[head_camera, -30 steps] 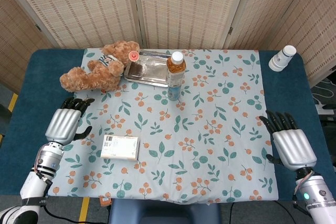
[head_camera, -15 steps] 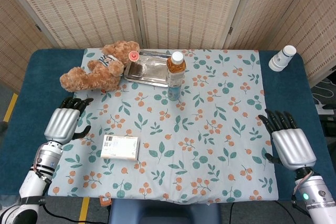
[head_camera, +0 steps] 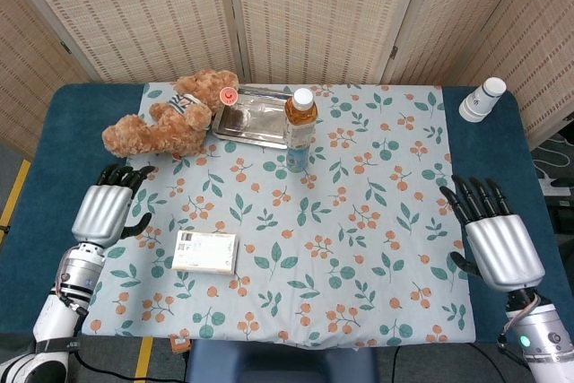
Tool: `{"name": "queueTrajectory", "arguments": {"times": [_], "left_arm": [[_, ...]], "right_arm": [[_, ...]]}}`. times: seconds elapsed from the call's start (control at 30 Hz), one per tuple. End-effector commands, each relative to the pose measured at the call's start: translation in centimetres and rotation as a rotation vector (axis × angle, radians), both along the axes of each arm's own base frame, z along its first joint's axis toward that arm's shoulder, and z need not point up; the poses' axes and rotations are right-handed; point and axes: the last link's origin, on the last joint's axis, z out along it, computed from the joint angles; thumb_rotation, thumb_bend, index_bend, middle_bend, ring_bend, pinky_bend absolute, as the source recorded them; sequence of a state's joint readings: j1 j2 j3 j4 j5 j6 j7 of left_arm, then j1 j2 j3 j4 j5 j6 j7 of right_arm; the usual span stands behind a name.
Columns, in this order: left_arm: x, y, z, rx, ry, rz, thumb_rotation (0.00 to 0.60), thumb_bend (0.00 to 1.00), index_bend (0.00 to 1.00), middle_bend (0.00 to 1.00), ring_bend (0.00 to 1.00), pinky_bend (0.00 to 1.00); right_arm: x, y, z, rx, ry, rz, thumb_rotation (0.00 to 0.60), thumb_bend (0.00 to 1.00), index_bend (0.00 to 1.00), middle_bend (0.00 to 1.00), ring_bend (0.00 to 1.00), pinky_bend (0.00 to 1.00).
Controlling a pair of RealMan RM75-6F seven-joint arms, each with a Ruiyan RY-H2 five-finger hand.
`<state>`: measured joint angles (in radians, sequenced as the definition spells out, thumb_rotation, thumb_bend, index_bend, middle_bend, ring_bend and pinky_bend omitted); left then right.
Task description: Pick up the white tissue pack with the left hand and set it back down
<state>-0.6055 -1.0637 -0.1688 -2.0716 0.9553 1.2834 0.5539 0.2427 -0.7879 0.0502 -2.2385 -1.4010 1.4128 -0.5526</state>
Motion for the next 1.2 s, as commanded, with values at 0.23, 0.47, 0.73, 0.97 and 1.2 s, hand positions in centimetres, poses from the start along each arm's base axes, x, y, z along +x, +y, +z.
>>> {"name": "queueTrajectory", "arguments": {"times": [0.23, 0.47, 0.73, 0.97, 1.2], "left_arm": [[0.9, -1.0, -0.7, -0.094, -0.031, -0.019, 0.6, 0.29, 0.14, 0.21, 0.05, 0.08], [2.4, -4.2, -3.0, -0.258, -0.011, -0.038, 0.6, 0.22, 0.09, 0.17, 0.05, 0.07], [4.8, -5.2, -7.3, -0.254, 0.043, -0.051, 0.6, 0.21, 0.08, 0.16, 0.05, 0.08], [6.3, -4.7, -9.9, -0.265, 0.082, 0.023, 0.6, 0.21, 0.11, 0.17, 0.05, 0.1], [7.3, -4.8, -11.9, -0.286, 0.085, 0.065, 0.6, 0.21, 0.04, 0.15, 0.01, 0.08]], "right_arm": [[-0.1, 0.1, 0.5, -0.004, -0.014, -0.02, 0.6, 0.12, 0.1, 0.0, 0.0, 0.0], [-0.3, 0.2, 0.7, 0.011, -0.021, -0.045, 0.6, 0.12, 0.1, 0.0, 0.0, 0.0], [-0.2, 0.1, 1.0, 0.008, -0.031, -0.056, 0.6, 0.12, 0.1, 0.0, 0.0, 0.0], [-0.3, 0.1, 1.1, 0.016, -0.032, -0.074, 0.6, 0.12, 0.1, 0.0, 0.0, 0.0], [-0.5, 0.0, 1.1, 0.023, -0.032, -0.088, 0.6, 0.12, 0.1, 0.0, 0.0, 0.0]]}}
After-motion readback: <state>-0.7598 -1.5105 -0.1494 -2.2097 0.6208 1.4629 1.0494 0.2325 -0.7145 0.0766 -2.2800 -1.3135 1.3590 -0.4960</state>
